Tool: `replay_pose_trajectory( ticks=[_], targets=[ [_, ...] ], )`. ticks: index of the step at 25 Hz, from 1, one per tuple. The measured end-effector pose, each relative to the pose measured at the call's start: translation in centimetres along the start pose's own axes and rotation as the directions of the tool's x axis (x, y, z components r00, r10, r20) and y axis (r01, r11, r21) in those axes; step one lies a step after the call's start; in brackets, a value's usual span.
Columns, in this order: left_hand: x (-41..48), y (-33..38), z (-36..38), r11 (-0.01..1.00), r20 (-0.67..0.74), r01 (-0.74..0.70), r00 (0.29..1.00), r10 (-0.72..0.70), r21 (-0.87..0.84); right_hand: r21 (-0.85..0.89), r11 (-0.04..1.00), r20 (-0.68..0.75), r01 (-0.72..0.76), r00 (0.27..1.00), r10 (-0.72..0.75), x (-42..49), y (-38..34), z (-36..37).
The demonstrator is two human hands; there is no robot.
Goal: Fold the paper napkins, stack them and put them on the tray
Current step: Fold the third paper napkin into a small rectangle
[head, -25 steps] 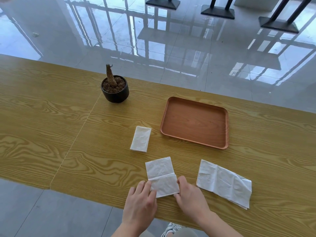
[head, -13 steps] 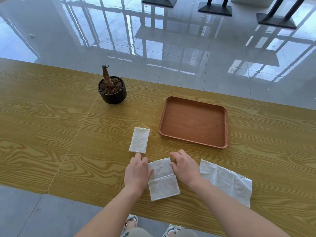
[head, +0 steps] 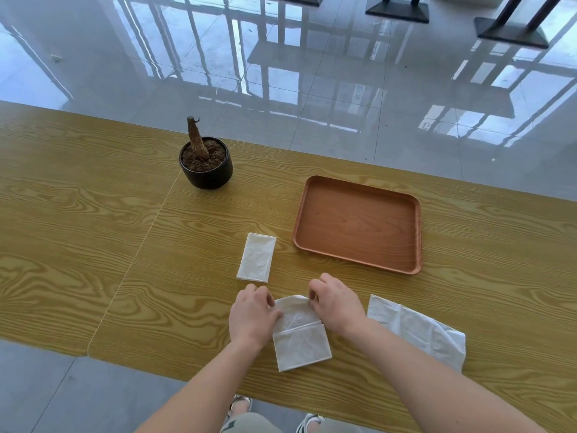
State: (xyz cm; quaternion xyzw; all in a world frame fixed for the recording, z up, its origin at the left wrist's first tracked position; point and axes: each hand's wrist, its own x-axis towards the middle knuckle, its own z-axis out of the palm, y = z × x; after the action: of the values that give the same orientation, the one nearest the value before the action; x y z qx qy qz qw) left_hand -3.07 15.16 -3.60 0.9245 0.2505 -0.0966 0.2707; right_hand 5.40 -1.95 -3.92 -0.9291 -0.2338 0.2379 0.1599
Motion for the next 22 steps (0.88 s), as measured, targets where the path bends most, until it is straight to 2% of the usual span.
replay_pose_trajectory(
  ticks=[3,6,12,15,18,22],
  targets=[
    [0.0,-0.3,0.1,0.997,-0.005,-0.049,0.999,0.049,-0.052,0.078,0.997,-0.042,0.025,0.999,-0.022,-0.2,-0.1,-0.1],
    [0.1,-0.5,0.1,0.997,0.030,-0.026,0.999,0.029,-0.077,0.185,0.982,-0.091,0.040,0.996,-0.024,-1.0,-0.1,-0.3],
    [-0.9,-0.5,-0.3,0.979,-0.046,-0.104,0.994,0.098,-0.173,0.411,0.912,-0.094,-0.010,0.994,0.054,-2.0,-0.1,-0.8],
    [-2.3,-0.9,-0.3,0.964,-0.086,-0.216,0.975,0.204,-0.156,0.415,0.910,-0.108,-0.009,0.992,0.059,-2.7,0.1,-0.8],
    [-4.0,-1.7,-0.1,0.934,-0.129,-0.341,0.936,0.327,-0.110,0.367,0.929,-0.136,0.051,0.991,-0.001,-4.1,0.4,-0.5],
    [-5.9,-2.3,0.6,0.846,-0.151,-0.533,0.837,0.526,-0.012,0.279,0.954,-0.127,0.107,0.989,-0.074,-5.9,1.4,0.1]
  ],
)
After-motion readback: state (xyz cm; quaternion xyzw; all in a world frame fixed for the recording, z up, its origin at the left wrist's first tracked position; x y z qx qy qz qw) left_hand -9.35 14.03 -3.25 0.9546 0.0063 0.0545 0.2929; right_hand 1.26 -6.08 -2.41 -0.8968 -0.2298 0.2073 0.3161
